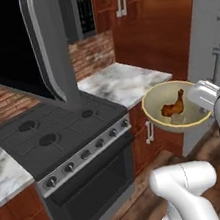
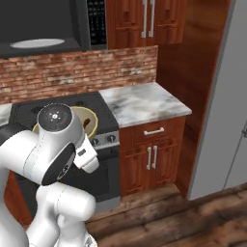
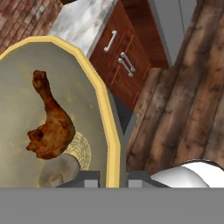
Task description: Place the bowl containing the garlic and chicken drumstick in the microwave. Close the microwave door and press the start button to microwave the meal.
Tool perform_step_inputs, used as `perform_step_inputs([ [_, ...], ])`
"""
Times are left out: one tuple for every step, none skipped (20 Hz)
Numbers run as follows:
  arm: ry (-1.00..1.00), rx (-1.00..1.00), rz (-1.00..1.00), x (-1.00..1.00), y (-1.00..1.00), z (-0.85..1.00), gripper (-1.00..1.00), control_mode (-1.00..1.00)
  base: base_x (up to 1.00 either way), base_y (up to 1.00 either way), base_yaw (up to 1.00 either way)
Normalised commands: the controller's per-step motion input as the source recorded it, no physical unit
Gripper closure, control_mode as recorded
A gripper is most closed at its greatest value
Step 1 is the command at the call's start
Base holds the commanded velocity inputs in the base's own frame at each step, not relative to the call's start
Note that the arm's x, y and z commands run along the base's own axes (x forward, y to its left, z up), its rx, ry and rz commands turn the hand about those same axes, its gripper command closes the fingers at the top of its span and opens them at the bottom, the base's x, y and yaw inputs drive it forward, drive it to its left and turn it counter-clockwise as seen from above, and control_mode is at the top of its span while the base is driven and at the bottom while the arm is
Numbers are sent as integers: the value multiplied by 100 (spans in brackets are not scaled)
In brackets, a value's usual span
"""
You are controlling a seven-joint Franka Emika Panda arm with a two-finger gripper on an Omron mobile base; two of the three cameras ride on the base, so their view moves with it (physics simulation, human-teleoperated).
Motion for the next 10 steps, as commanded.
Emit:
perform_step_inputs([
  [0, 0, 0, 0, 0, 0, 100, 100, 54, -43, 39],
  [0, 0, 0, 0, 0, 0, 100, 100, 51, -43, 42],
  [0, 0, 0, 0, 0, 0, 100, 100, 46, -43, 43],
  [0, 0, 0, 0, 0, 0, 100, 100, 47, -41, 45],
  [0, 0, 0, 0, 0, 0, 100, 100, 46, -43, 46],
  [0, 0, 0, 0, 0, 0, 100, 100, 46, -45, 47],
  [0, 0, 0, 0, 0, 0, 100, 100, 47, -46, 48],
  [0, 0, 0, 0, 0, 0, 100, 100, 46, -49, 48],
  [0, 0, 0, 0, 0, 0, 100, 100, 46, -50, 48],
  [0, 0, 0, 0, 0, 0, 100, 100, 46, -49, 48],
])
